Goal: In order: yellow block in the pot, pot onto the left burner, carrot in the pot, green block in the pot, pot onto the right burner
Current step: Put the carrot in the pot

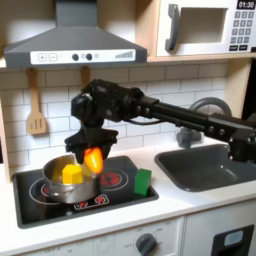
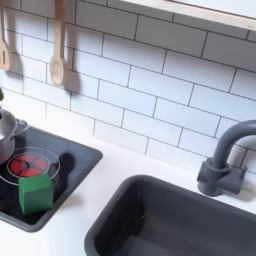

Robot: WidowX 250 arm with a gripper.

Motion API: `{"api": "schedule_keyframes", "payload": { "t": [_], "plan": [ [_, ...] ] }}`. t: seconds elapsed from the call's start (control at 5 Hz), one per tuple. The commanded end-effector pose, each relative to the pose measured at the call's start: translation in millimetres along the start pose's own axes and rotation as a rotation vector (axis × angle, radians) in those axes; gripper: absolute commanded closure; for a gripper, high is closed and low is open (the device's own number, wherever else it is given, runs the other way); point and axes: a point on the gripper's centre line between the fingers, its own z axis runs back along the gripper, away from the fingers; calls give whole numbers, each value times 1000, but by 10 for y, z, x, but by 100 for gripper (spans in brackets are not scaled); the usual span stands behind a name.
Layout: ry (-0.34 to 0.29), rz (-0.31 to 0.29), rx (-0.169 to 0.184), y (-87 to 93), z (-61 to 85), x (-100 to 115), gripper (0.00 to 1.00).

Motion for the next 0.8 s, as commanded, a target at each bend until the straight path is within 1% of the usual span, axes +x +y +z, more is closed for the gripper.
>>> {"api": "schedule_keyframes", "payload": {
  "t": [0.0,0.2,0.4,0.6],
  "plan": [
    [-4,-7,-14,-31,-7,22,21],
    [4,-19,-10,-48,-32,20,0],
    [7,-14,0,-21,-8,-2,0],
    [9,-31,-14,-95,-38,31,0]
  ]
}}
